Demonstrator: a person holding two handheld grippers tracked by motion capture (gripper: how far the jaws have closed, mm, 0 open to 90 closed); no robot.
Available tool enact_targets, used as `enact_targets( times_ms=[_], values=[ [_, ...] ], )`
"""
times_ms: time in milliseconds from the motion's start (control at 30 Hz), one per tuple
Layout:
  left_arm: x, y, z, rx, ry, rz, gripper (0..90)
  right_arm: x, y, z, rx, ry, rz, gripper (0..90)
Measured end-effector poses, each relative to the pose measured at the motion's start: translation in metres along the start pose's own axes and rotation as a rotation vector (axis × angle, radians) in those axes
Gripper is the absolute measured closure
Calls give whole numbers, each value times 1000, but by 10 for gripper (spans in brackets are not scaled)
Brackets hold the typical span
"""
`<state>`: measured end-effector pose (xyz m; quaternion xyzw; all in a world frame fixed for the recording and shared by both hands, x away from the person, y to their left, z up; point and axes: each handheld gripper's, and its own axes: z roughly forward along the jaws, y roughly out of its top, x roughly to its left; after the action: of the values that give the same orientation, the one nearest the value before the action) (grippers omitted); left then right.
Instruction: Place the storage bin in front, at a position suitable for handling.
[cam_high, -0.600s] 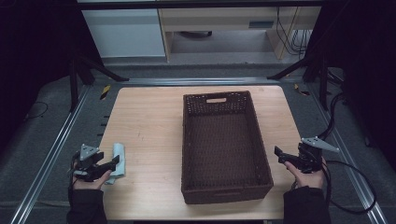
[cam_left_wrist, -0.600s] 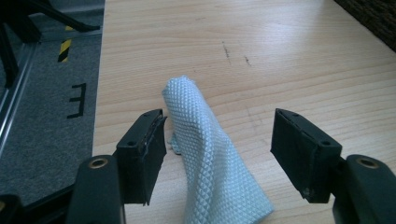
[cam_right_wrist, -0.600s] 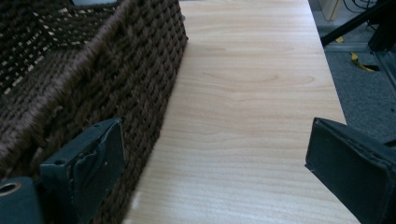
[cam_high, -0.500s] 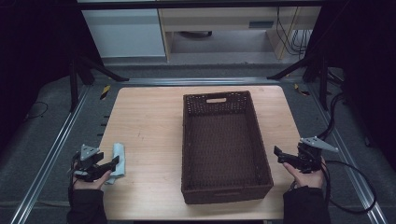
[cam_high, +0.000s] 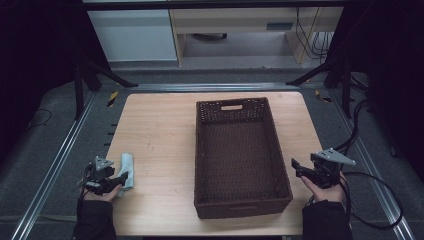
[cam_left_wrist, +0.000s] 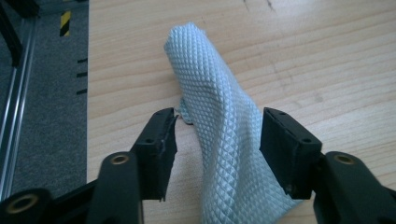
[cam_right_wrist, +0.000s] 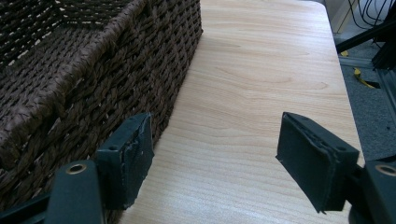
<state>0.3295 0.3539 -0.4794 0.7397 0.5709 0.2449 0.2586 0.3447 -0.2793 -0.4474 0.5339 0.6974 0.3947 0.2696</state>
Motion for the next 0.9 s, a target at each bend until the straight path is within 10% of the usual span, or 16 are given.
enact_targets(
  times_ms=[333, 700, 900],
  values=[
    [2, 3, 9, 49, -71, 2, 772, -3, -4, 3, 20, -17, -10, 266],
    [-3, 41, 10, -102, -89, 6, 787, -6, -6, 11, 40, -12, -17, 281],
    [-2, 62, 34, -107, -111, 3, 784, -5, -5, 13, 35, -11, -19, 294]
  ],
)
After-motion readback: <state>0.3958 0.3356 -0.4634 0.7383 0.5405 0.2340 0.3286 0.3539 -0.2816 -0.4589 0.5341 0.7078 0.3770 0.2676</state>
